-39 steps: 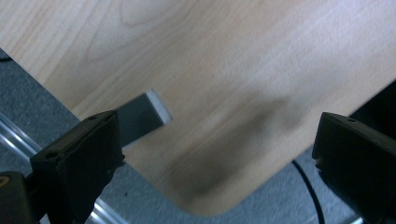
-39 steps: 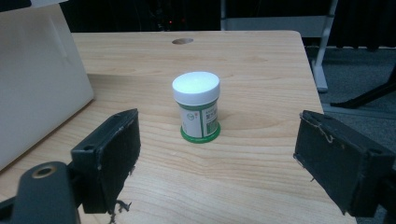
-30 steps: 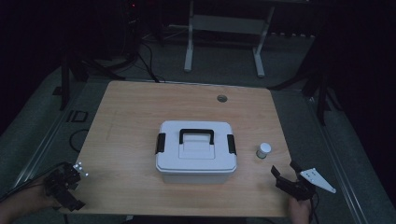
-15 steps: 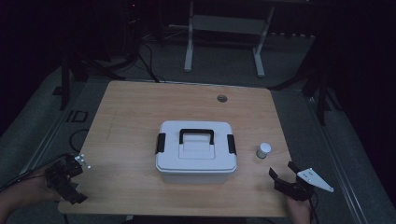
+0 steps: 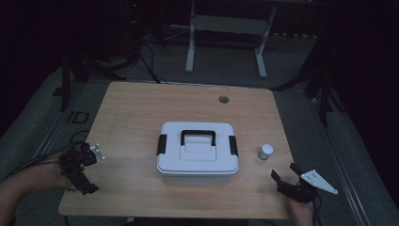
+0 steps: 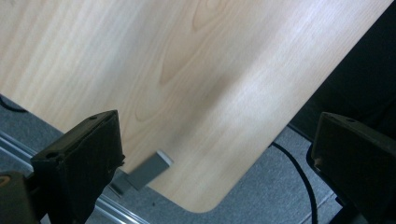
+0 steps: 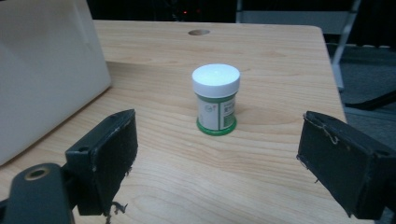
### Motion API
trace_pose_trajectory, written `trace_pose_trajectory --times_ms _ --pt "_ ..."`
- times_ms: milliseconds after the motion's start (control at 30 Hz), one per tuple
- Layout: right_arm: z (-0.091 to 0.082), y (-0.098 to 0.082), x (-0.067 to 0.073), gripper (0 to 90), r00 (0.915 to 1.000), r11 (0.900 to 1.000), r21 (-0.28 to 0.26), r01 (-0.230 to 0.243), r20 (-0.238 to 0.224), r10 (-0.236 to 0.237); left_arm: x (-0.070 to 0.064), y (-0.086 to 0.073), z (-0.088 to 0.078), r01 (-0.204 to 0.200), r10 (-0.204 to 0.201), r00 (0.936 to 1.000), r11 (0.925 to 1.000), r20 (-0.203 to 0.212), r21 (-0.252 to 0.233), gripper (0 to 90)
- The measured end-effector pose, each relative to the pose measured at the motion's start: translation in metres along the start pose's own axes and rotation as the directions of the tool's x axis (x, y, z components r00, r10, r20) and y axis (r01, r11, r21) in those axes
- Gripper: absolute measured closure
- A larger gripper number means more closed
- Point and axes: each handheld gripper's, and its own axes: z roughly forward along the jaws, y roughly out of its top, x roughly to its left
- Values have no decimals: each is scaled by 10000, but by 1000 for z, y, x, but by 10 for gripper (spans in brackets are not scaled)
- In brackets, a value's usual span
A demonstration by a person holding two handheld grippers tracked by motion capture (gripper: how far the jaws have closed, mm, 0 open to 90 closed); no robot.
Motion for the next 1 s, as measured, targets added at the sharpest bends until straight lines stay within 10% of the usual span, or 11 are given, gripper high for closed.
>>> trace_pose_trajectory --times_ms 333,1000 --pt "0 0 -1 116 9999 10000 -6 -84 -149 83 -4 38 -20 -888 888 9960 9960 -64 -47 17" --pt "0 0 -2 120 9991 9999 -54 -159 -392 156 -20 120 -65 -2531 2525 9674 9666 -187 -407 38"
